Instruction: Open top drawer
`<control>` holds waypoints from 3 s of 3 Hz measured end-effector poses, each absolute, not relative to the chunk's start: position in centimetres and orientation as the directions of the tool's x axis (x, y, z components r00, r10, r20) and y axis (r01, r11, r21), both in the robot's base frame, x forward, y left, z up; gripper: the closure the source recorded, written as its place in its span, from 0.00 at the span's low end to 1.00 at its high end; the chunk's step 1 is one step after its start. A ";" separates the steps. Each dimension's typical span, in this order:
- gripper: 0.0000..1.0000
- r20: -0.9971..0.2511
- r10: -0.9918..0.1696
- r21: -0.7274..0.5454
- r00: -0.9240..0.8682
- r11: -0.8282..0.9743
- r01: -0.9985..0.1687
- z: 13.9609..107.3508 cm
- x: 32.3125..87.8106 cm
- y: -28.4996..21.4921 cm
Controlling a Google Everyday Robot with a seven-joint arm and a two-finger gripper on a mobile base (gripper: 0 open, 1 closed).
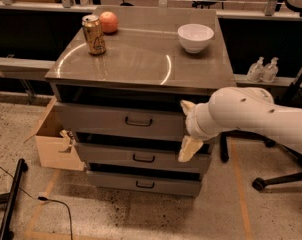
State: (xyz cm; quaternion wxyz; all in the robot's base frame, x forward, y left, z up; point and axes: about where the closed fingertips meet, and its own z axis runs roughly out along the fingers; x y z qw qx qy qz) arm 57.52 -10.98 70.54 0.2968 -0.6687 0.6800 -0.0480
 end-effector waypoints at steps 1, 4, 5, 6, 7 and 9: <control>0.00 -0.305 -0.950 -0.446 0.068 0.080 -0.891 68.7 59.1 -11.2; 0.62 -0.300 -0.953 -0.392 0.049 0.076 -0.917 70.0 56.9 -12.4; 0.87 -0.327 -0.945 -0.332 -0.003 0.118 -0.936 72.3 53.1 -13.3; 0.87 -0.347 -0.938 -0.322 -0.014 0.133 -0.938 74.6 51.6 -13.2; 0.64 -0.358 -0.934 -0.339 0.008 0.121 -0.933 75.4 51.8 -12.6; 0.42 -0.351 -0.935 -0.403 0.053 0.100 -0.910 75.2 54.9 -11.8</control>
Offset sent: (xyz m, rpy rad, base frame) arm 0.0416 -0.0031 -0.0365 -0.0880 0.0258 0.0260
